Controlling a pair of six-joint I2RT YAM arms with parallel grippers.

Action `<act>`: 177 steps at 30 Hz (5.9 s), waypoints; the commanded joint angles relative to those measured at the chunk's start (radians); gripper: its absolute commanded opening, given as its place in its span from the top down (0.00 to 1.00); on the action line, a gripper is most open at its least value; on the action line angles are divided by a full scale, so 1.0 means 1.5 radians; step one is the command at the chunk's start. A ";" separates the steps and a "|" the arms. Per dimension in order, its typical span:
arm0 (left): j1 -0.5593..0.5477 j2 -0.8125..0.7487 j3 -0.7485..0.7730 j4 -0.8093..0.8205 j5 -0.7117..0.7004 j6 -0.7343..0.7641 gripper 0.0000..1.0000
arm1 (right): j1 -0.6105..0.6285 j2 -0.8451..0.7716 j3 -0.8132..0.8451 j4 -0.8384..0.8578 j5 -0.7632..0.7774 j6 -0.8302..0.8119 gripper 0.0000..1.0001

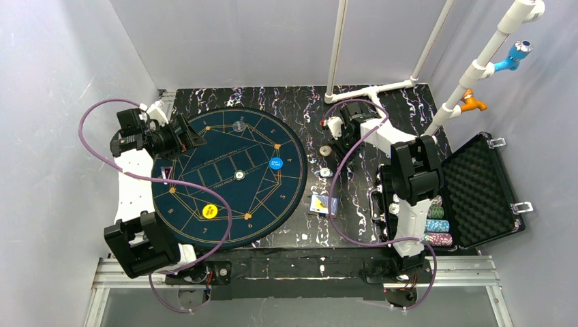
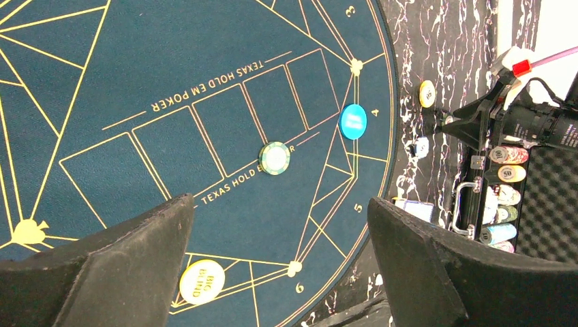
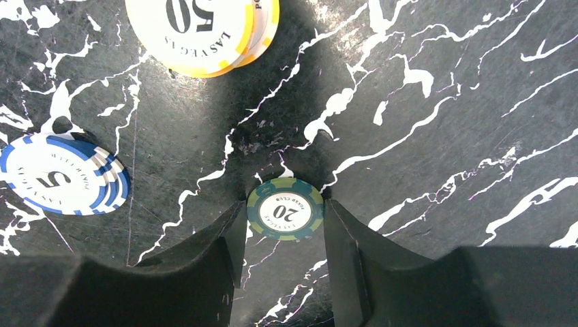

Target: Distribute texas hold em gaming equipment

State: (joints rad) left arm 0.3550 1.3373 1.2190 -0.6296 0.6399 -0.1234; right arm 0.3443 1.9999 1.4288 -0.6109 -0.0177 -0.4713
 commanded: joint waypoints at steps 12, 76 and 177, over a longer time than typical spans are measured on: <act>-0.001 0.010 0.012 -0.010 0.029 -0.002 0.02 | 0.018 -0.034 0.080 -0.095 -0.067 0.011 0.66; -0.302 0.238 0.129 -0.043 -0.268 0.268 0.31 | 0.079 -0.271 -0.078 0.057 -0.166 0.082 0.02; -0.418 0.643 0.506 -0.019 -0.298 0.258 0.34 | -0.043 -0.318 -0.248 0.144 -0.195 0.072 0.02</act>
State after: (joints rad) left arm -0.2722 2.3135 1.9774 -0.6514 0.2024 0.2588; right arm 0.2825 1.5234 1.0489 -0.4091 -0.2920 -0.3481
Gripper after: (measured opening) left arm 0.662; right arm 0.981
